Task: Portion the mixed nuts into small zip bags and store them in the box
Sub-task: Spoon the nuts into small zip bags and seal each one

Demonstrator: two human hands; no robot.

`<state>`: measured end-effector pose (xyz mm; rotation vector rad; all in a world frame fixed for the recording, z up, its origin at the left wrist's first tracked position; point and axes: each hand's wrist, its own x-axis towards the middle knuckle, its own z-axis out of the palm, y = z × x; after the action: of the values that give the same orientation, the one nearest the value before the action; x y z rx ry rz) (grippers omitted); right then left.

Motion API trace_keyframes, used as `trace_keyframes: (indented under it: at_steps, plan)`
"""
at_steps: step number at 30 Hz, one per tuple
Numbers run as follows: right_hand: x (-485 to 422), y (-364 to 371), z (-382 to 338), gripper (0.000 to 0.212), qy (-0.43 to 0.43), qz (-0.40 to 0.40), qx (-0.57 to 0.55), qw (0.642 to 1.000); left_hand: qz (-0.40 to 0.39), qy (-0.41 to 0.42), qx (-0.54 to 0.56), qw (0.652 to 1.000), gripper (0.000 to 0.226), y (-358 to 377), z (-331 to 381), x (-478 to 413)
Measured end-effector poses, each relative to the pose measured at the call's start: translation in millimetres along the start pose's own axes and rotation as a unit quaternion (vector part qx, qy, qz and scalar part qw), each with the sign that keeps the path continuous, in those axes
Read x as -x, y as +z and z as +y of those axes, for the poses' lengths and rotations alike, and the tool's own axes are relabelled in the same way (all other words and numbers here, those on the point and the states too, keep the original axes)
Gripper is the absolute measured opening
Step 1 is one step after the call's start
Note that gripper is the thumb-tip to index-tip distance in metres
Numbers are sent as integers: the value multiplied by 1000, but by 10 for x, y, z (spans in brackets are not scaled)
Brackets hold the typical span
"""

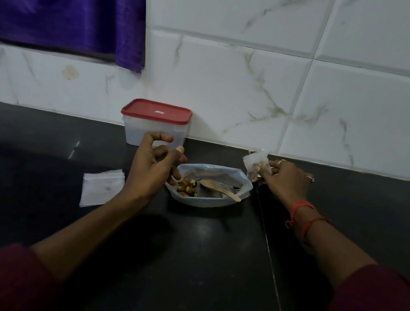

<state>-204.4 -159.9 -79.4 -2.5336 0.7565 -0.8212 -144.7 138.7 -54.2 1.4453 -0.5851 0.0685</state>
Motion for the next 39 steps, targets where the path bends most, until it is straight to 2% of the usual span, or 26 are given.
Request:
trace_keyframes:
  at_steps: [2, 4, 7, 10, 12, 15, 20, 22, 23, 25, 27, 30, 34, 39]
  plan:
    - [-8, 1, 14, 45, -15, 24, 66, 997, -2, 0, 1, 1000, 28, -4, -10, -2]
    - [3, -10, 15, 46, -12, 43, 71, 996, -3, 2, 0, 1000, 28, -14, -18, -7]
    - [77, -63, -40, 36, -17, 74, 9, 997, -4, 10, -15, 1000, 28, -16, -32, -12]
    - [218, -142, -203, 18, -33, 92, -110, 989, -8, 19, -39, 999, 29, -21, -39, -11]
    - [368, -191, -356, 9, -60, 99, -133, 984, -14, 36, -63, 997, 30, -44, -30, -9]
    - [639, -241, -602, 9, -107, 77, -159, 978, -20, 64, -112, 991, 34, -89, -39, -12]
    - [998, -205, -963, 17, -222, 3, -121, 968, -38, 112, -209, 971, 36, -153, -79, -1]
    - [1102, -176, -1038, 22, -251, 8, -114, 961, -49, 146, -301, 941, 29, -219, -31, -34]
    - [1134, -155, -1044, 24, -269, 13, -104, 958, -56, 159, -377, 911, 26, -275, 11, -70]
    - [1157, -110, -1010, 28, -307, 24, -56, 950, -78, 151, -544, 822, 22, -422, 104, -159]
    - [1132, -73, -939, 28, -326, 30, -21, 945, -97, 76, -646, 753, 17, -588, 191, -234]
    - [1097, -72, -907, 32, -331, 57, -30, 941, -123, -66, -706, 694, 21, -816, 242, -276]
    - [1095, -98, -910, 37, -371, 100, -25, 923, -181, -139, -707, 669, 37, -966, 199, -267]
    - [1084, -74, -854, 38, -389, 109, 16, 915, -163, -158, -707, 670, 46, -1006, 159, -277]
